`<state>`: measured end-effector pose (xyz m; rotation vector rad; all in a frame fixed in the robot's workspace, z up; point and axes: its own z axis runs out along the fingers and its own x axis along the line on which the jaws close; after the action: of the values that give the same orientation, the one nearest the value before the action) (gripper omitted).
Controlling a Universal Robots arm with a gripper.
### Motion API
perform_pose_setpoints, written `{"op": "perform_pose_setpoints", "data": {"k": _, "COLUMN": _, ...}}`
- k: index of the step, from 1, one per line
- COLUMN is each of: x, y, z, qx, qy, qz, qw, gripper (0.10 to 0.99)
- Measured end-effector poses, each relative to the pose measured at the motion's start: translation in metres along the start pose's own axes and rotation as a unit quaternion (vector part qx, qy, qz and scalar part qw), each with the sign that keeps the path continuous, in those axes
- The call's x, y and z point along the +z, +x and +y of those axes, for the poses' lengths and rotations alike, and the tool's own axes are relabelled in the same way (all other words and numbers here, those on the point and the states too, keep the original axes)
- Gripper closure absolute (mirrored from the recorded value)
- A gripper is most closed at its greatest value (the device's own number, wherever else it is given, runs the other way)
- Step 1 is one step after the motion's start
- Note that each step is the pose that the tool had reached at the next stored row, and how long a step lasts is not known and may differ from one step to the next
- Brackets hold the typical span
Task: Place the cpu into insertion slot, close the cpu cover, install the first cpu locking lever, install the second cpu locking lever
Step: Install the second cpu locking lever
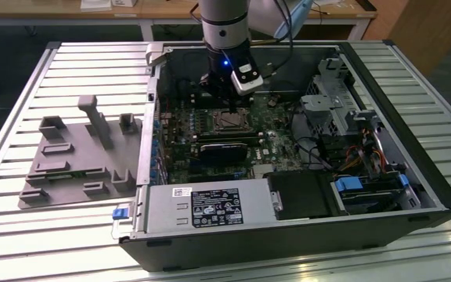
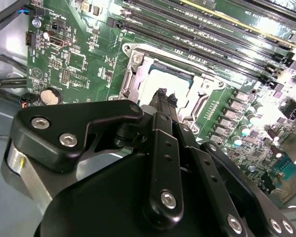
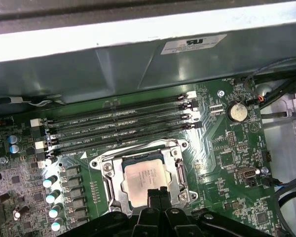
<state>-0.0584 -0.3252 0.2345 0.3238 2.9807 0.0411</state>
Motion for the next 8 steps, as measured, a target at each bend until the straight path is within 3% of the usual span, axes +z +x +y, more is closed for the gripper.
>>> {"op": "perform_pose_setpoints", "data": {"k": 8, "x": -0.0001, "y": -0.0014, "z": -0.0064, "qx": 0.001, "qy": 0.0017, "qz": -0.0004, "qw": 1.0, "gripper": 0.984}}
